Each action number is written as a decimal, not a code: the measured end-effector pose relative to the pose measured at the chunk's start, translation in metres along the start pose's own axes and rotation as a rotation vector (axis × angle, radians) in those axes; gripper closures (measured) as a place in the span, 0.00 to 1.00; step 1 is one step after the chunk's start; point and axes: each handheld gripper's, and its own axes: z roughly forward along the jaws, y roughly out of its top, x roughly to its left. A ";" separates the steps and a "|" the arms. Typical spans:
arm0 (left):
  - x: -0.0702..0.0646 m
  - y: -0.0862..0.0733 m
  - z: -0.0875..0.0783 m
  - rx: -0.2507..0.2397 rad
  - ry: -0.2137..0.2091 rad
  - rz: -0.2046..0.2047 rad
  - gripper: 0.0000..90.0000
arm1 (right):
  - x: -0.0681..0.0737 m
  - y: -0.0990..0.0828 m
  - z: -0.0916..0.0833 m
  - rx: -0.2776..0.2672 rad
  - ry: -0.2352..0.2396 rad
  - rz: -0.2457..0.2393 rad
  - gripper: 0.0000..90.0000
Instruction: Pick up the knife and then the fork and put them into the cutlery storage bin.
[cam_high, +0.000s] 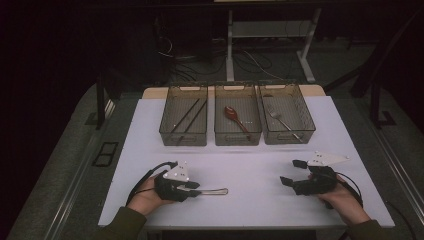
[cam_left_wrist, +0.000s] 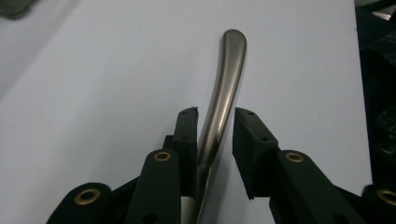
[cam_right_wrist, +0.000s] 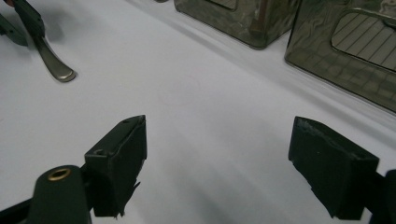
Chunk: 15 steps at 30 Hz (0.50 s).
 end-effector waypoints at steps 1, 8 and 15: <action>0.000 0.000 0.003 0.013 0.005 0.007 0.77 | 0.000 0.000 0.000 0.001 0.002 0.000 0.21; 0.003 -0.003 0.006 0.004 -0.009 0.040 0.83 | 0.001 0.001 0.000 0.006 0.033 0.002 0.19; 0.002 0.000 0.008 -0.005 -0.051 0.059 0.87 | 0.000 0.006 -0.001 0.078 0.106 -0.018 0.16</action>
